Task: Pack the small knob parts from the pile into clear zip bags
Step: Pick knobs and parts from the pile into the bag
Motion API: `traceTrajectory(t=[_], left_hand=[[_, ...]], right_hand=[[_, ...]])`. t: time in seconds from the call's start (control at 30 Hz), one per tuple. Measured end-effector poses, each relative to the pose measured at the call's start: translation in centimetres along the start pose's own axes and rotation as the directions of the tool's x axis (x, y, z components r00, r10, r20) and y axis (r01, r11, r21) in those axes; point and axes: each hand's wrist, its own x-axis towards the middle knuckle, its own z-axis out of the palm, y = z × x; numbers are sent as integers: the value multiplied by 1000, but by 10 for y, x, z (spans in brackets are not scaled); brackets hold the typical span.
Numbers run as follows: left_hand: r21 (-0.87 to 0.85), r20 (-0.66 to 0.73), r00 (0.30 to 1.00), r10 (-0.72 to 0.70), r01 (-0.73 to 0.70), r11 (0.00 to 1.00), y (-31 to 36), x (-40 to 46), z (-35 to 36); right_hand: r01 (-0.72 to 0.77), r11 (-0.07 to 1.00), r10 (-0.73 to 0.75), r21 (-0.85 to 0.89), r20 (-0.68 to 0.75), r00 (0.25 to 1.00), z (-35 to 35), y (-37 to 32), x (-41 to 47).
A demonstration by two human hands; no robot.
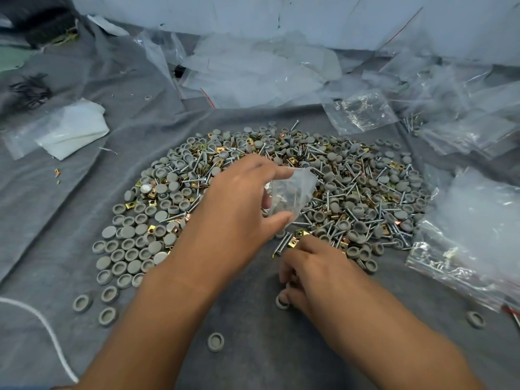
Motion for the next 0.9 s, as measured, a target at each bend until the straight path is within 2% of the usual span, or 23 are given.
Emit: traceTrajectory(t=[0.23,0.37,0.43,0.5,0.53,0.6,0.63,0.7,0.77,0.83,0.9], left_hand=[[-6,10,1000,10,-10,1000,2,-2,0],[-3,32,999,11,-11,1000,3,-2,-2],[-20,49,999,15,-14,1000,4,-2,-1],[-33,74,997,20,-17,999,6,-2,-1],[-33,88,996,23,-20,999,7,-2,0],[-13,111,993,43,-42,999,9,-2,1],[-4,119,992,52,-52,999,10,-2,2],[1,118,991,58,-59,998,11,-2,2],[-8,108,993,53,-52,999,12,-2,2],[-17,105,993,46,-44,999,12,-3,0],[-9,101,994,47,-46,999,12,-3,-1]], right_hand=[[29,1000,-29,10,-55,998,0,3,-3],[63,989,-54,136,-73,996,-10,12,1],[99,966,-54,239,-186,981,-19,19,0],[189,906,-10,379,-429,903,-27,23,-4],[244,889,8,388,-545,839,-31,24,-5],[300,907,-11,295,-695,719,-32,23,-2],[298,929,-42,221,-736,676,-30,21,2],[267,957,-88,113,-765,639,-27,19,8],[260,955,-50,143,-786,616,-27,21,10],[326,924,-13,200,-836,549,-32,22,7],[399,902,-56,164,-872,487,-35,21,6]])
